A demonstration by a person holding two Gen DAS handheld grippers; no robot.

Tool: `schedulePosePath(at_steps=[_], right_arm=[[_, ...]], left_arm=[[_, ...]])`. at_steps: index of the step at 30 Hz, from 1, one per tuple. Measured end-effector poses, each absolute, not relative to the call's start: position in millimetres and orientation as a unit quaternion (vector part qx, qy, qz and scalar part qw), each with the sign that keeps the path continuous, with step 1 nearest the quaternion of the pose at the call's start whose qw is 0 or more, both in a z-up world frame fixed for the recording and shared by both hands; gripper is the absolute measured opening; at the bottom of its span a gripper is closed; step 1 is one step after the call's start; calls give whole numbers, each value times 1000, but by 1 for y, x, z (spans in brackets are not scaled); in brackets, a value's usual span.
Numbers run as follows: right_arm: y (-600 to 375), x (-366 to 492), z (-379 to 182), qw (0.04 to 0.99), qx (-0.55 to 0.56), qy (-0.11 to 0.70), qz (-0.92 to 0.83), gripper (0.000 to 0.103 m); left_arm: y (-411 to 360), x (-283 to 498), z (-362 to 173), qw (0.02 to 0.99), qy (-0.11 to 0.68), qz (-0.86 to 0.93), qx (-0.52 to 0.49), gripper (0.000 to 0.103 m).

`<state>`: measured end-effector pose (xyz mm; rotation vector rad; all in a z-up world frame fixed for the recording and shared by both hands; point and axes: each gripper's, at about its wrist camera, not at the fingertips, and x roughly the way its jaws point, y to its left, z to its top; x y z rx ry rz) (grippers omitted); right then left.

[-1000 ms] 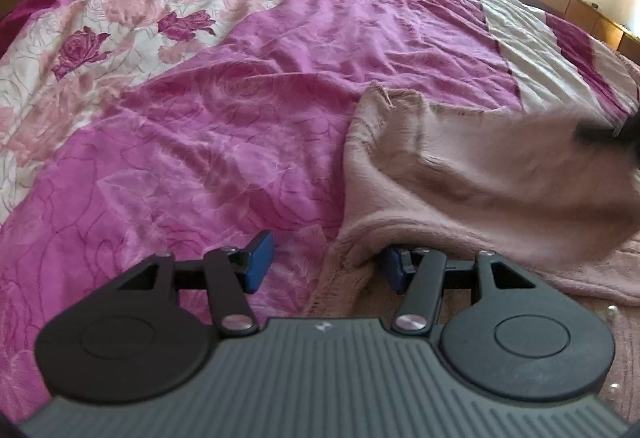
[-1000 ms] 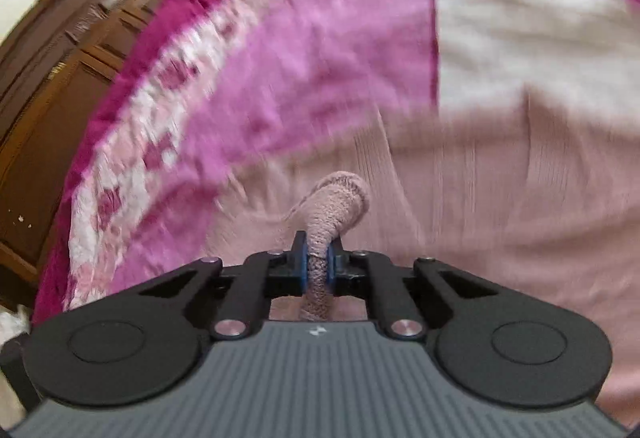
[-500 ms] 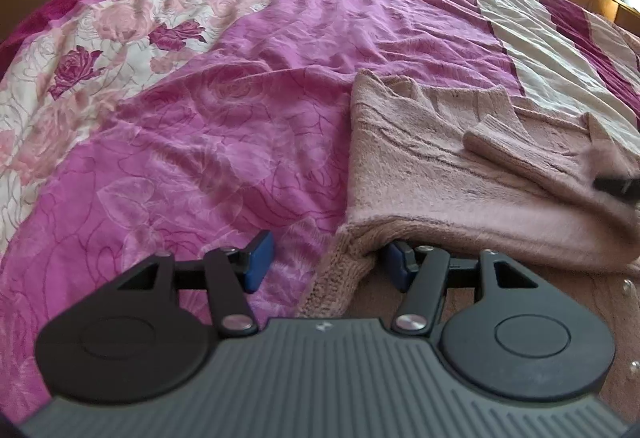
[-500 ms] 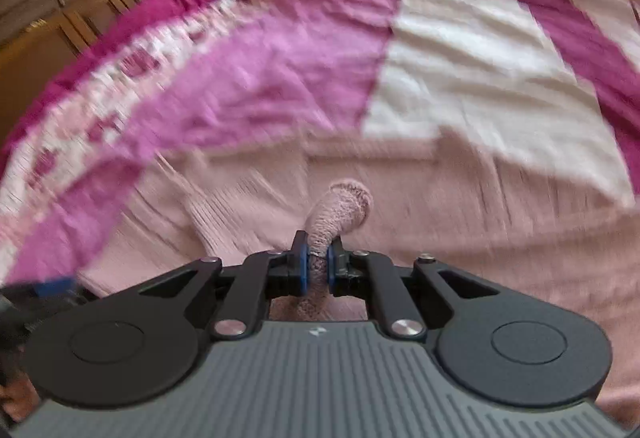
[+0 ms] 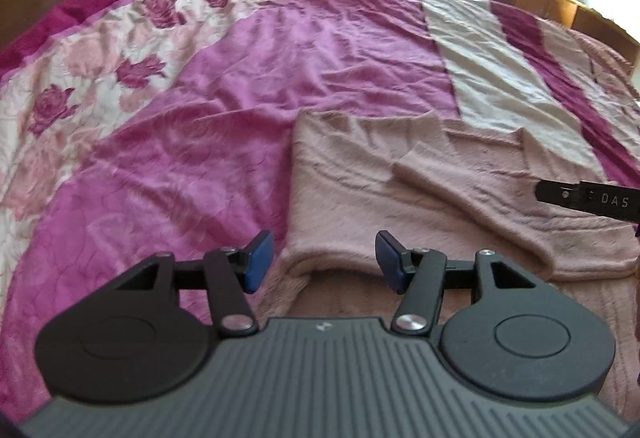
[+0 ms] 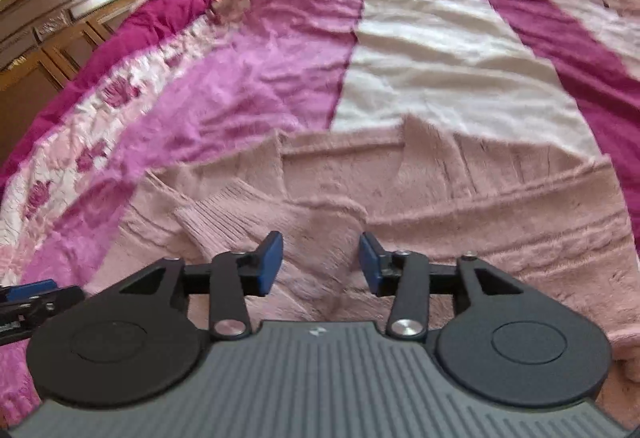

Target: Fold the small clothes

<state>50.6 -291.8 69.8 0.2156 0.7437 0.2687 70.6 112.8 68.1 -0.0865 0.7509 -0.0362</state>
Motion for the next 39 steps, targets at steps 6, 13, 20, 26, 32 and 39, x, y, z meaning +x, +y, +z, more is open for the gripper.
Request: schedulePosePath(at_steps=[6,13,20,26,32,39], right_arm=[[-261,49,76,909,92,365,177,56],[-222,57,63,899,64,390,188,57],[-199,74,38,893,50,415,164,51],[-230,79,40,897,110,407,134,8],[-274,65,67,913,151,362,114,8],[-332,29,88,940,141,307,56,7]], left_arm=[[100,91,46,921,389,-11,-19,58],[111,98,31,913,405,-6,-42,60],[113,97,26,915,401,-12,-44,62],[111,96,25,916,399,-7,-44,62],[111,97,26,915,400,-4,-47,62],[112,97,25,915,401,-3,-52,62]])
